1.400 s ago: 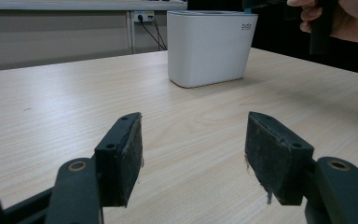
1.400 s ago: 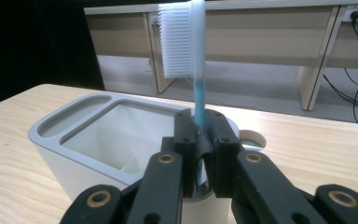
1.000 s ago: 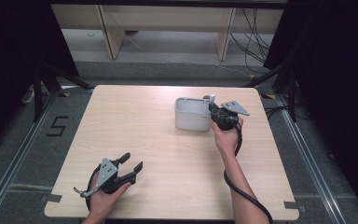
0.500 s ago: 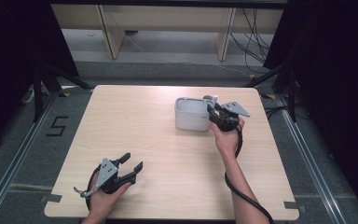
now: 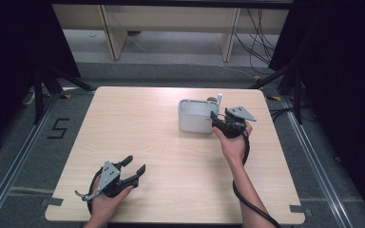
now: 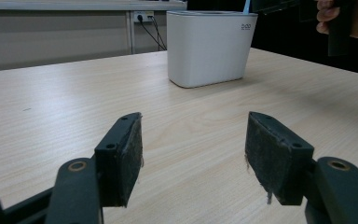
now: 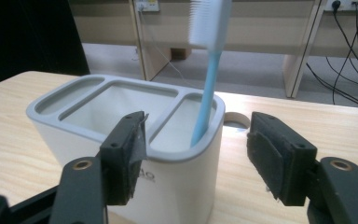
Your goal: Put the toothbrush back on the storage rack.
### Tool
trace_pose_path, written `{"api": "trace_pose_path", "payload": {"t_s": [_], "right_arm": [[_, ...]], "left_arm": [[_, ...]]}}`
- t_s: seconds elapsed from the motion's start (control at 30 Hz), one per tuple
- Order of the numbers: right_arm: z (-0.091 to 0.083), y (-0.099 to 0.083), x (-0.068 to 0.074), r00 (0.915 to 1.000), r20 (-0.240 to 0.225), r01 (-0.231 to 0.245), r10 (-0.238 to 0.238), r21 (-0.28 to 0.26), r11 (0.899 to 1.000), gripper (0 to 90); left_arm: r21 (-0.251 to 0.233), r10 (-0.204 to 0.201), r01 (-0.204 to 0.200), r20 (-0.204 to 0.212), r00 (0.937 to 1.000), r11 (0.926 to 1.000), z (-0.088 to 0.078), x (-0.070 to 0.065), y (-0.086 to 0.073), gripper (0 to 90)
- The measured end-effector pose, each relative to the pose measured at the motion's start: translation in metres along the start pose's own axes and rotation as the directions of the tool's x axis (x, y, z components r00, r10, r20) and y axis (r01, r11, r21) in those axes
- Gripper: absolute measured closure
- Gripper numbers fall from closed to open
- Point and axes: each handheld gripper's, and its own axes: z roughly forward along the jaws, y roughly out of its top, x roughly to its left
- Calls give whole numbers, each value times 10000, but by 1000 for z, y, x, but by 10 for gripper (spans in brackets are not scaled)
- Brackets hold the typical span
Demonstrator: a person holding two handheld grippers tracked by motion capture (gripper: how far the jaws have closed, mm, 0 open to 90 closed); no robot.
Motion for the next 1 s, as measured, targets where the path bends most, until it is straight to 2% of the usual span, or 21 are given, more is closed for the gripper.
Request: {"api": "trace_pose_path", "payload": {"t_s": [0.03,0.27,0.33,0.37,0.4,0.47,0.57,0.6,0.63,0.67,0.7,0.73,0.8,0.87,0.9,0.97,1.0], "right_arm": [[-2,0,1,9999,13,-103,103,64,9999,364],[-12,-4,0,9989,-213,415,-406,444,9982,323],[-16,-6,3,9993,-226,324,-311,594,9977,320],[-18,-7,3,9991,-180,386,-376,590,9975,319],[-20,-8,2,9979,-322,588,-568,660,9961,318],[-24,-11,3,9982,-333,523,-502,647,9965,317],[-31,-14,5,9980,-427,500,-462,910,9946,317],[-33,-15,4,9965,-469,735,-691,974,9925,317],[-35,-17,4,9964,-606,660,-597,1082,9919,317],[-38,-19,5,9970,-472,667,-618,1121,9915,317],[-41,-21,4,9953,-504,879,-825,1175,9892,316],[-43,-23,4,9942,-647,931,-856,1222,9881,315],[-51,-27,4,9949,-611,886,-802,1510,9846,314],[-55,-31,2,9905,-800,1228,-1122,1443,9819,314],[-59,-34,3,9923,-765,1086,-971,1639,9805,314],[-64,-40,3,9900,-936,1200,-1051,1713,9779,314],[-67,-42,2,9859,-992,1515,-1349,1844,9711,313]], "left_arm": [[-1,-9,9,1,10000,10000,0,0,0,365],[5,15,-15,-3,10000,10000,0,0,0,364],[5,12,-12,-4,10000,10000,0,0,0,364],[5,9,-9,-3,10000,10000,0,0,0,364],[2,11,-11,-4,10000,10000,0,0,0,364],[1,1,-1,-6,10000,10000,0,0,0,363],[-1,-9,9,-15,10000,10000,0,0,0,363],[3,-8,8,-15,10000,10000,0,0,0,363],[4,-7,7,-17,10000,10000,0,0,0,363],[10,-20,20,-24,10000,10000,0,0,0,363],[14,-33,33,-30,10000,10000,0,0,0,363],[19,-53,53,-33,10000,10000,0,0,0,363],[78,-72,72,-47,10000,9999,0,0,0,362],[-55,-111,111,0,9999,9999,1,1,0,361],[-145,-149,149,35,9999,9998,2,1,-1,361],[-143,-168,169,36,9999,9998,2,1,-1,359],[-141,-179,179,37,9998,9997,2,1,-1,359]]}}
